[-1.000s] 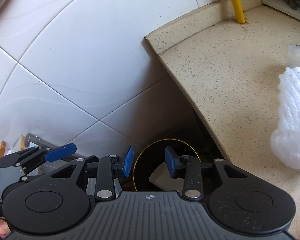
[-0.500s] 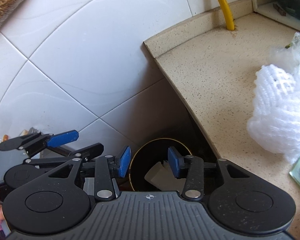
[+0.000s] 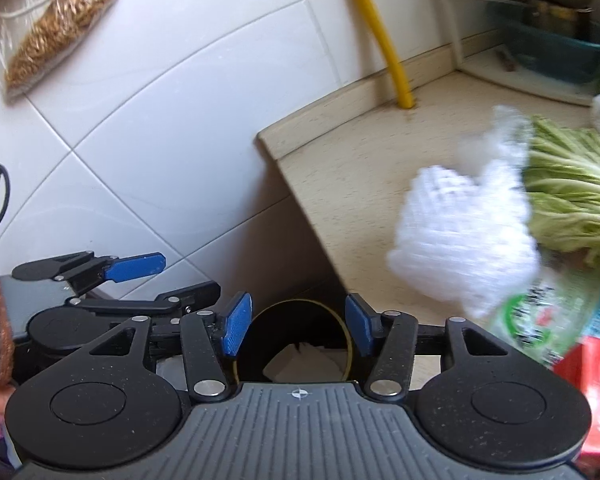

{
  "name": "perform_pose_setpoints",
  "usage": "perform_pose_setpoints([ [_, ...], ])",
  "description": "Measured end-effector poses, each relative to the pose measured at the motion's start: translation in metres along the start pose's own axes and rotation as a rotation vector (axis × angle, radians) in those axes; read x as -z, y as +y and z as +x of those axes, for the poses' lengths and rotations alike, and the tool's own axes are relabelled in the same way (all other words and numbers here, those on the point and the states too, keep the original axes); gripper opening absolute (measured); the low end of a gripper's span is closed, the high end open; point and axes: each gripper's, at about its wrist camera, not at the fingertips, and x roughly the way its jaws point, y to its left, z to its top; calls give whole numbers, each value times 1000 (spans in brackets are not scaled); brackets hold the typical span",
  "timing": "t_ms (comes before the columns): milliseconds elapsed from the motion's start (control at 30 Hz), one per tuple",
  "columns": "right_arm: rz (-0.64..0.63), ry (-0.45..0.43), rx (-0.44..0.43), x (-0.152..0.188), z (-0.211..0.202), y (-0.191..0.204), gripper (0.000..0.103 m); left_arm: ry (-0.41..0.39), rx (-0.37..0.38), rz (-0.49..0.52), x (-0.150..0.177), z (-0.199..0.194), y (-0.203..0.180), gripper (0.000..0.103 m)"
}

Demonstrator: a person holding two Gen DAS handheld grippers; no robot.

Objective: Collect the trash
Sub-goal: 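Raise both open tools from the bin back over the counter, then close the left tool on the white foam fruit net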

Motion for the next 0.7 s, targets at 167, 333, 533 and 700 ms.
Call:
perform_pose_setpoints([
  [167, 4, -101, 28, 8, -35, -10, 72, -26, 54, 62, -10, -3, -23, 68],
  [333, 13, -226, 54, 15, -68, -22, 73, -32, 112, 127, -18, 0, -45, 69],
  [533, 71, -272, 130, 20, -85, -43, 74, -51, 201, 173, -29, 4, -64, 69],
  [700, 132, -286, 210, 29, -95, -63, 74, -69, 273, 193, -36, 6, -80, 74],
])
